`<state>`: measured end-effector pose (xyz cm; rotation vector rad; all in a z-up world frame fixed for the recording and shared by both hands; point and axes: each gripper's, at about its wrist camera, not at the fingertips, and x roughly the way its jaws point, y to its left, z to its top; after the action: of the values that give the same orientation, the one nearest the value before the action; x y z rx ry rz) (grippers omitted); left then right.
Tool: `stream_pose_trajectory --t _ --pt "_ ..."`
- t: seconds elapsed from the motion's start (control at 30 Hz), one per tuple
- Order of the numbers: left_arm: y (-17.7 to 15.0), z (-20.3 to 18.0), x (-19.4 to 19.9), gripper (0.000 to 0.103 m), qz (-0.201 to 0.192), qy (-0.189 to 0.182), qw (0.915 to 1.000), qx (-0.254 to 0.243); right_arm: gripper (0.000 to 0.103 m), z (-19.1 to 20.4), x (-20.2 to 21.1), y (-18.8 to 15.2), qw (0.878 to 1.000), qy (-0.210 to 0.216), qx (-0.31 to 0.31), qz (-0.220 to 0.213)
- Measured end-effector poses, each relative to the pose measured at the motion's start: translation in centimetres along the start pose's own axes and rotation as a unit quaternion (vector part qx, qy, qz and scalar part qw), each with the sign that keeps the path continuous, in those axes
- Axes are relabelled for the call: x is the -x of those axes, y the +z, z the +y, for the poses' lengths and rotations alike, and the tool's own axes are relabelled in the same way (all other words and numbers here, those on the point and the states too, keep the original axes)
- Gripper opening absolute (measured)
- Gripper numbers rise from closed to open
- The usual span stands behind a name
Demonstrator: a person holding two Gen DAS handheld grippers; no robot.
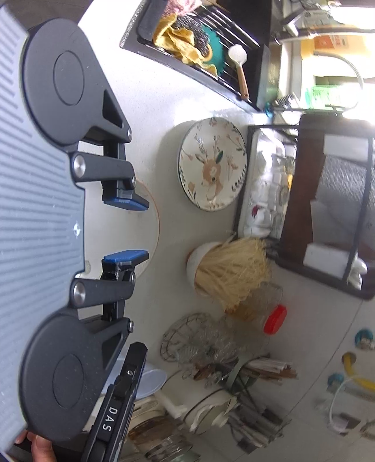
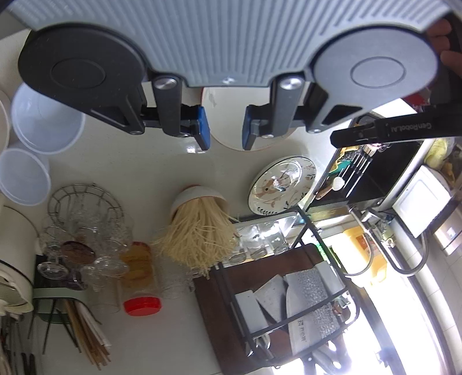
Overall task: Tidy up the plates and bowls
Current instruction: 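Move both tools to the rim of the floral rabbit plate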
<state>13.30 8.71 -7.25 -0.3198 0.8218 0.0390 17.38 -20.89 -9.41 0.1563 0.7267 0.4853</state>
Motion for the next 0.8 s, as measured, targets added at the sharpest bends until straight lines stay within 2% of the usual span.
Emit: stream_pose_trajectory --t 0.27,0.47,0.5,0.57,0.6,0.63,0.7,0.8 --pt "1.9 4.5 -1.5 0.035 -0.004 0.019 0.9995 0.025 0.028 1.3 -4.1 1.9 1.000 0.023 0.006 0.018" --pt "4.1 9.2 -4.1 0.035 0.017 0.011 0.9994 0.030 0.029 3.4 -8.2 2.8 0.999 0.018 -0.006 0.044" --pt "4.6 10.0 -4.6 0.035 0.021 0.010 0.9993 0.031 0.031 3.7 -9.1 2.9 0.999 0.013 -0.013 0.049" --pt "5.6 11.4 -5.4 0.035 0.027 0.005 0.9991 0.032 0.055 4.1 -10.6 2.9 0.998 0.005 -0.025 0.052" --pt "6.2 12.2 -6.0 0.035 0.031 -0.001 0.9991 0.031 0.059 4.3 -11.4 2.9 0.998 0.004 -0.033 0.054" --pt "6.6 12.7 -6.5 0.036 0.036 -0.007 0.9990 0.026 0.059 4.4 -12.1 3.0 0.997 0.005 -0.041 0.058" --pt "7.6 13.7 -7.6 0.045 0.042 -0.008 0.9990 0.014 0.059 4.6 -13.6 3.1 0.996 0.006 -0.054 0.067" --pt "9.1 15.4 -9.1 0.047 0.045 -0.025 0.9985 0.018 0.059 5.1 -15.3 3.3 0.995 0.001 -0.071 0.070"
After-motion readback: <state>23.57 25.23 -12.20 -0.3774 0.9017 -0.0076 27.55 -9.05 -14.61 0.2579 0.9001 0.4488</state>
